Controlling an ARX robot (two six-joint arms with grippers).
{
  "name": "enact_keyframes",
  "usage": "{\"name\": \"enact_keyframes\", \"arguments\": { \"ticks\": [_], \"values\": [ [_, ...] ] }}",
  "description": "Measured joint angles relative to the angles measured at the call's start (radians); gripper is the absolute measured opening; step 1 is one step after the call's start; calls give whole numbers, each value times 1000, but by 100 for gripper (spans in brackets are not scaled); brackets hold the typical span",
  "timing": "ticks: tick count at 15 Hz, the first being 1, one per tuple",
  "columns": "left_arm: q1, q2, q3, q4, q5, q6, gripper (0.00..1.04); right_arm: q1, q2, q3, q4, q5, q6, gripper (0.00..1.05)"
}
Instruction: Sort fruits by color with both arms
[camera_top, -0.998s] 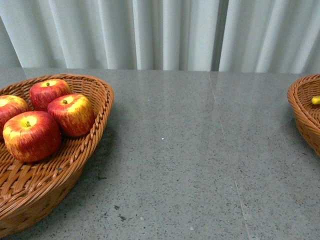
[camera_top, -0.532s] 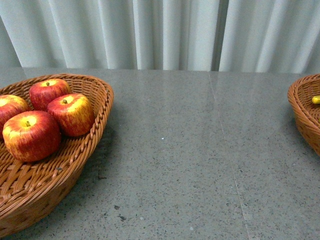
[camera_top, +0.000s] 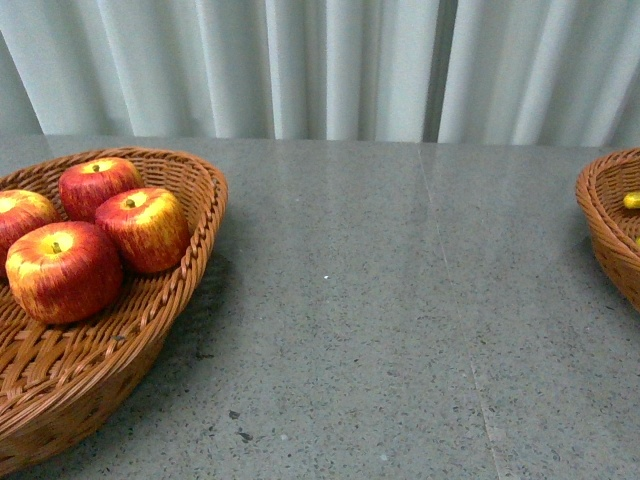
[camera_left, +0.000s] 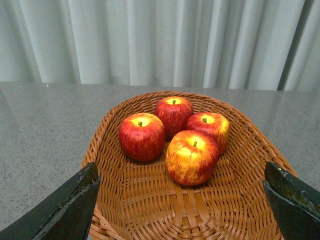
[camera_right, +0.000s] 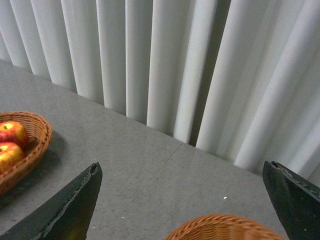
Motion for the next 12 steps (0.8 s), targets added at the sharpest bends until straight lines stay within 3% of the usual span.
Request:
{"name": "enact_keyframes", "arguments": {
  "ticks": [1, 2, 5, 6, 9, 10, 12],
  "values": [
    [0, 0, 0, 0, 0, 0, 98, 5, -12, -32, 15, 8, 34, 98],
    [0, 0, 0, 0, 0, 0, 98, 50, -49, -111, 119, 198, 84, 90],
    [0, 0, 0, 0, 0, 0, 98, 172, -209, -345, 260, 611, 130, 57],
    [0, 0, 0, 0, 0, 0, 98, 193, -241, -402, 262, 664, 133, 46],
    [0, 0, 0, 0, 0, 0, 98, 197, -341, -567, 319, 680, 135, 9],
    [0, 0, 0, 0, 0, 0, 98, 197, -378, -611, 334, 680, 137, 2],
    [0, 0, 0, 0, 0, 0, 98, 197, -432, -689, 341, 680, 138, 2]
  ]
}}
